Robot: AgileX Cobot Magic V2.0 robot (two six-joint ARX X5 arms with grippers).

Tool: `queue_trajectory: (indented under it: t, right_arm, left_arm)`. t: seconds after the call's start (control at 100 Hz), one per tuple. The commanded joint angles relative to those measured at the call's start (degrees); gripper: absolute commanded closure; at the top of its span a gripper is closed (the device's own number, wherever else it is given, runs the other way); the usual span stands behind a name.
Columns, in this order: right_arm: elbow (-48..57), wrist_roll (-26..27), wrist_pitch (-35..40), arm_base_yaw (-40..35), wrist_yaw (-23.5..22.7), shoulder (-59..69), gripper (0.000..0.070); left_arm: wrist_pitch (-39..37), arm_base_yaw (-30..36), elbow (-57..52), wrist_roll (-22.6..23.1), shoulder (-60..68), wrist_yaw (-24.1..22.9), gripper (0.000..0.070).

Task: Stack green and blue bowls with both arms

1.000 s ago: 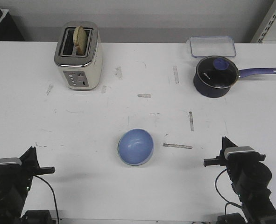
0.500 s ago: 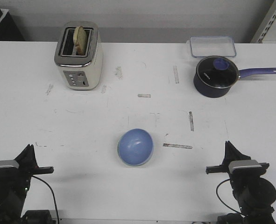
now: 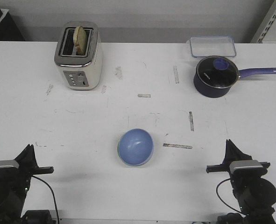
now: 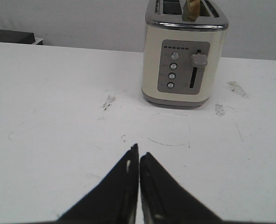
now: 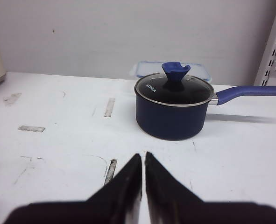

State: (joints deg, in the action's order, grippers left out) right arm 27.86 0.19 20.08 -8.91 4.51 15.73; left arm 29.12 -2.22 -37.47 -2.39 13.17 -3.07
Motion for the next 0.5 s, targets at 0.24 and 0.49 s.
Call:
queue_trajectory:
  t: [0.24, 0.49]
  right_arm:
    - [0.3, -0.2, -0.8, 0.0, 0.0, 0.0, 0.0699]
    - [0.3, -0.2, -0.8, 0.0, 0.0, 0.0, 0.0699]
  left_arm:
    - [-1.1, 0.4, 0.5, 0.2, -1.0, -0.2, 0.07]
    - [-17.5, 1.6, 14.0, 0.3, -6.5, -0.1, 0.07]
